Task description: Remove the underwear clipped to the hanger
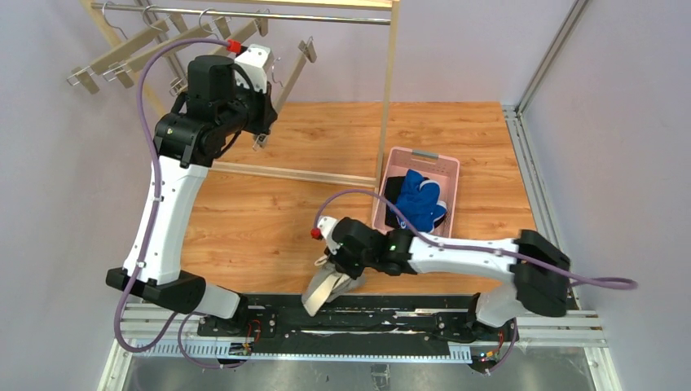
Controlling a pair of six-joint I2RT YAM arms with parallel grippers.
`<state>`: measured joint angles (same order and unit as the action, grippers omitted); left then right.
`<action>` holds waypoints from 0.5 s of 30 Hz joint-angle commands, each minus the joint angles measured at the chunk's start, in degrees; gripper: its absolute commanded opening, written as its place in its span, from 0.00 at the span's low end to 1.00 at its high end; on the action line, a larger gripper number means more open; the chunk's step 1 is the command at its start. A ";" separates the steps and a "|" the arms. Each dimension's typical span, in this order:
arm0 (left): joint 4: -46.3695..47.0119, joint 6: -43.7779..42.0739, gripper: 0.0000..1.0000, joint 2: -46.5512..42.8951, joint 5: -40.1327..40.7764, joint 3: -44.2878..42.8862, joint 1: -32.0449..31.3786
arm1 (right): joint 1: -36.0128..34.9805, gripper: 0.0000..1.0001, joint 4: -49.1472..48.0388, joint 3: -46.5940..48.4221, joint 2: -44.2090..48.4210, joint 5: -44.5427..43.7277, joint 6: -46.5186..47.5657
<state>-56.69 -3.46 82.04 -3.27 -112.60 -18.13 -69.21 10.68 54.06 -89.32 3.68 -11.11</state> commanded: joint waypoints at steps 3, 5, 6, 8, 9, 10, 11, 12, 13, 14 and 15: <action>3.22 -0.96 0.00 -3.89 1.84 -0.94 0.45 | -0.66 0.01 11.37 7.21 17.78 -16.05 3.64; 3.89 -1.26 0.00 -4.46 2.28 -1.12 0.62 | -0.66 0.00 12.33 8.13 22.16 -22.37 5.46; 4.35 -1.32 0.00 -4.56 2.53 -1.30 0.76 | -0.59 0.00 12.28 8.14 24.33 -26.39 6.43; 4.73 -1.45 0.00 -4.30 2.64 -2.27 1.11 | -0.18 0.00 12.25 8.52 28.28 -35.06 8.49; 4.82 -1.48 0.00 -3.86 2.46 -3.09 1.28 | 0.42 0.00 12.13 8.78 30.11 -37.97 9.61; 4.71 -1.59 0.00 -3.33 2.11 -4.13 1.46 | 1.27 0.00 11.91 9.13 31.65 -40.24 10.67; 4.53 -1.58 0.00 -2.78 1.67 -5.38 1.63 | 2.14 0.00 11.62 9.60 33.18 -41.99 11.70; 4.28 -1.69 0.00 -2.05 1.16 -6.75 1.80 | 2.98 0.00 11.40 10.13 34.37 -43.77 12.77; 3.84 -1.57 0.00 -1.31 0.75 -8.33 1.91 | 3.69 0.00 11.16 10.52 35.76 -45.06 14.09; 3.53 -1.55 0.00 -0.37 0.26 -9.93 2.07 | 4.48 0.00 10.60 10.80 36.71 -46.27 15.46; 3.04 -1.46 0.00 0.50 -0.25 -12.13 2.09 | 5.50 0.00 9.98 10.78 37.42 -47.23 16.46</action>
<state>-55.61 -4.29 80.36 -1.61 -118.28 -16.64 -66.74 20.67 62.63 -54.78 -32.12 -1.23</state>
